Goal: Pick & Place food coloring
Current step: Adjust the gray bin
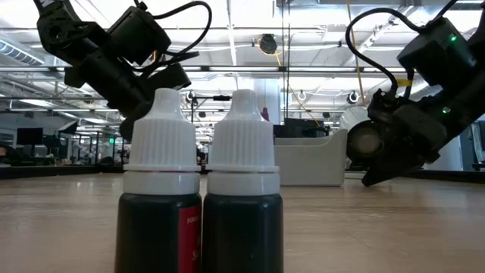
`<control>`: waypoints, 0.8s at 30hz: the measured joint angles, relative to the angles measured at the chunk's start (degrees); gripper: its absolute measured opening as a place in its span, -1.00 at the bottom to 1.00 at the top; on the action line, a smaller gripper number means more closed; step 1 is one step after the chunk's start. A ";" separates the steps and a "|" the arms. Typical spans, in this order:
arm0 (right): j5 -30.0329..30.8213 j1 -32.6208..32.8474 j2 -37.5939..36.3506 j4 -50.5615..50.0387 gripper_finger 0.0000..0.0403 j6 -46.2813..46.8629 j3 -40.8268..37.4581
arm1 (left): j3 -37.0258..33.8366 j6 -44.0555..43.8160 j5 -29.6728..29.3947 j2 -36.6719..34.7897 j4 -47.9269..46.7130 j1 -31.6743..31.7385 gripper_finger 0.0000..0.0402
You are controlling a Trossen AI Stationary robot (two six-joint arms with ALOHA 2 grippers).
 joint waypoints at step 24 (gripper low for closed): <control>-4.45 4.62 0.01 15.68 -1.00 -12.33 0.00 | 0.00 1.62 -4.49 -5.16 -10.57 -4.64 -0.77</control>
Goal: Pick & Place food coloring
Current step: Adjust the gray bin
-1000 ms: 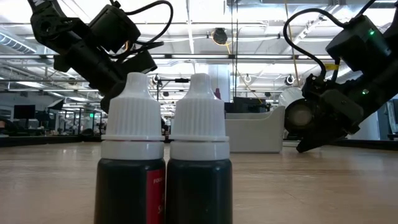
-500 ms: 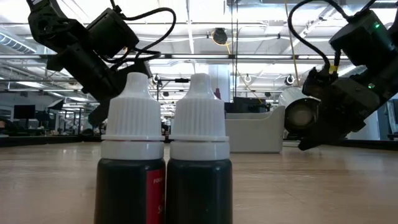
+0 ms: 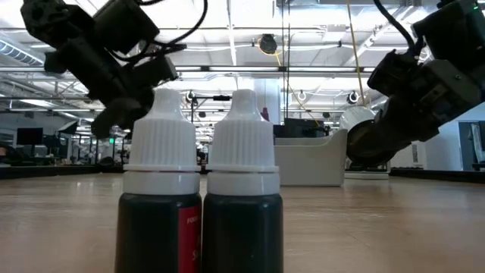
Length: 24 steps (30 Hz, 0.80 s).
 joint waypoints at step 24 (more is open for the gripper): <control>3.47 -1.35 -0.02 0.03 -1.00 -5.68 0.00 | -0.02 -0.06 1.54 -2.34 -0.47 -3.07 -0.77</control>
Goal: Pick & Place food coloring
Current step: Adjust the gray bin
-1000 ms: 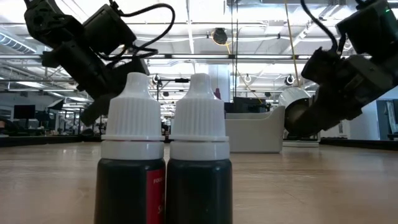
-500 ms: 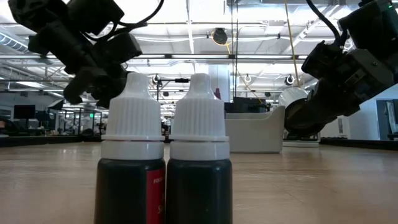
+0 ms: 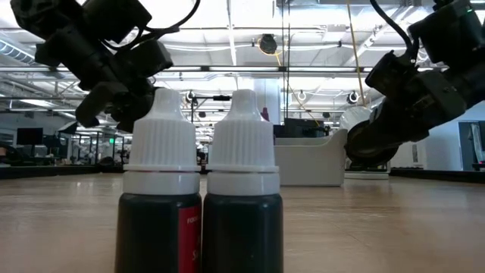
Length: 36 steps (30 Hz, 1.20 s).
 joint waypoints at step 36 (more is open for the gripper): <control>-0.17 -2.57 0.00 0.00 -1.00 2.85 0.02 | 0.00 -1.45 0.07 0.02 0.42 1.52 -0.77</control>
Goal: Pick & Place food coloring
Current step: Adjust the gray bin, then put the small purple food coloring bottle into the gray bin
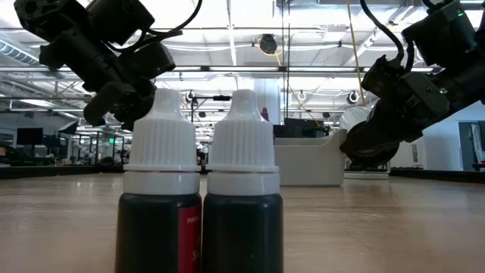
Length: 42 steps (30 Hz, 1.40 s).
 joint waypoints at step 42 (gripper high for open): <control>-4.07 0.11 0.37 -0.52 -1.00 -3.63 -0.02 | 25.95 10.68 -5.11 10.53 -4.81 -28.25 -0.77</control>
